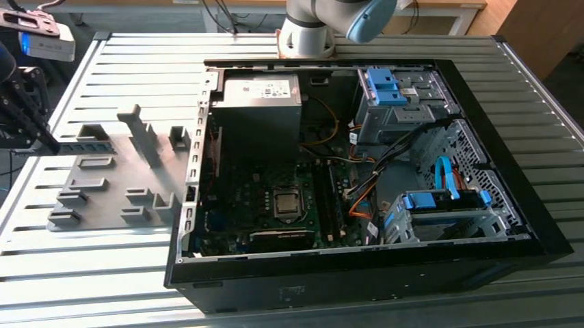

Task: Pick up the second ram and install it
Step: 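Pick up the second ram and move it above second insertion slot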

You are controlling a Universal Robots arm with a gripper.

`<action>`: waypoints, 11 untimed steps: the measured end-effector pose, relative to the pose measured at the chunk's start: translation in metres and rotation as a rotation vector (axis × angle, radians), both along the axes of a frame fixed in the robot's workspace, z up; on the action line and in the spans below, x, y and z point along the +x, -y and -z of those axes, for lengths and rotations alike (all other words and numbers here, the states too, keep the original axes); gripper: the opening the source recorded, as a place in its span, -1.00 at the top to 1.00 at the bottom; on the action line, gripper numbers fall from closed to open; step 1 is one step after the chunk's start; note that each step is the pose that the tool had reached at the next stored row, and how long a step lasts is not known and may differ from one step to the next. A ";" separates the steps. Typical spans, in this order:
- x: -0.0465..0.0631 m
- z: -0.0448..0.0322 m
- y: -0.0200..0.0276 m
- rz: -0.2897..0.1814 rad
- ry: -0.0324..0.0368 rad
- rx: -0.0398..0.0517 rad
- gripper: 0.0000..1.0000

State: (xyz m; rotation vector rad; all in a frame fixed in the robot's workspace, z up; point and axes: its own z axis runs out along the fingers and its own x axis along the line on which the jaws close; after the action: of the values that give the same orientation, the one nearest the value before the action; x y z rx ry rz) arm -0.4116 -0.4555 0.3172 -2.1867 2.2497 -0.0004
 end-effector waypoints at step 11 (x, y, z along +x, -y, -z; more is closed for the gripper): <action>0.000 -0.0191 0.0000 0.000 0.0003 0.0001 0.72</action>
State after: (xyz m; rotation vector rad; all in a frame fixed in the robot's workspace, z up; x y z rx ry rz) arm -0.4117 -0.4555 0.3363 -2.1865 2.2495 -0.0006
